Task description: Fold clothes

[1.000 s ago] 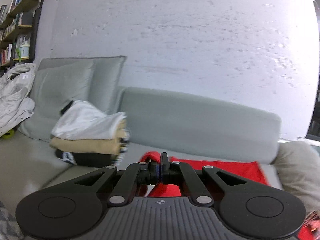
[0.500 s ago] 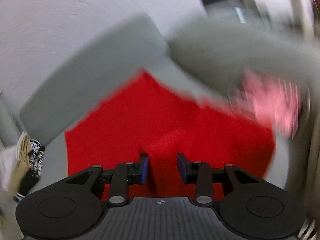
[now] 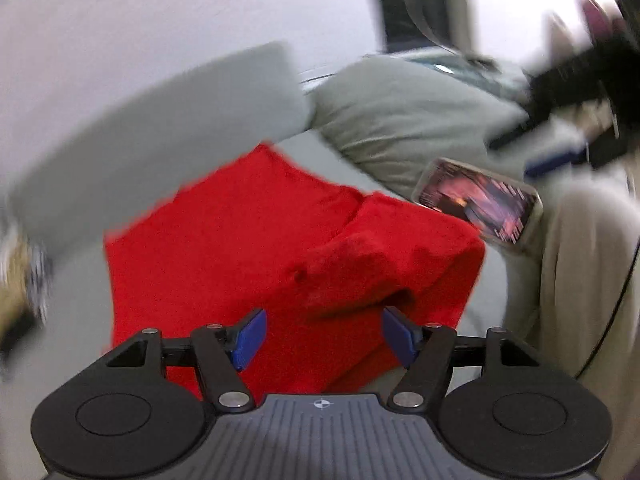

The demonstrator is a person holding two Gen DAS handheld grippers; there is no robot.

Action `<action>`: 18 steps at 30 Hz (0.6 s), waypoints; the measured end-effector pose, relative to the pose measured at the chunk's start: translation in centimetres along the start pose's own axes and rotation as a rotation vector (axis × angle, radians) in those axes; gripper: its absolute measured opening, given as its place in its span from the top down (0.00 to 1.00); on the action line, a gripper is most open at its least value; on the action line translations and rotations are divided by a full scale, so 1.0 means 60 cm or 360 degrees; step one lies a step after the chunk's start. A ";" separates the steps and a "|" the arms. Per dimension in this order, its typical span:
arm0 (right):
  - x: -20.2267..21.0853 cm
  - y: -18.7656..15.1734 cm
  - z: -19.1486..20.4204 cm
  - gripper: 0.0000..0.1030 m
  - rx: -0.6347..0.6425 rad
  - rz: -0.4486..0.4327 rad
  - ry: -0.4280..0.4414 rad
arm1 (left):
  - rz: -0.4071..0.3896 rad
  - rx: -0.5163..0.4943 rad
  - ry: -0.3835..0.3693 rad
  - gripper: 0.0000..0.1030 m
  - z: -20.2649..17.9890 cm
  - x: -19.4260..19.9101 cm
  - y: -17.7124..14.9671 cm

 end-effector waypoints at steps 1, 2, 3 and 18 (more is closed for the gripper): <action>-0.014 -0.007 0.014 0.45 0.0053 0.0035 0.0014 | 0.0009 0.0149 -0.0006 0.36 0.025 0.003 -0.008; -0.028 -0.014 0.029 0.48 0.0113 0.0071 0.0033 | 0.0019 0.0303 -0.0001 0.39 0.052 0.005 -0.019; -0.042 -0.021 0.044 0.48 0.0175 0.0101 0.0056 | 0.0038 0.0434 0.0023 0.43 0.076 0.004 -0.028; -0.288 -0.139 0.186 0.43 0.1059 0.0303 -0.0020 | 0.0355 0.1050 0.0352 0.72 0.223 -0.049 -0.124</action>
Point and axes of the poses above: each gripper's, at about its wrist camera, not at the fingertips, and x roughly against the way its jaws point, z to its left, y to its top, the point moved 3 cm from there along -x, roughly the way its jaws point, and after that the axes turned 3 degrees about -x, right-handed, at the moved point
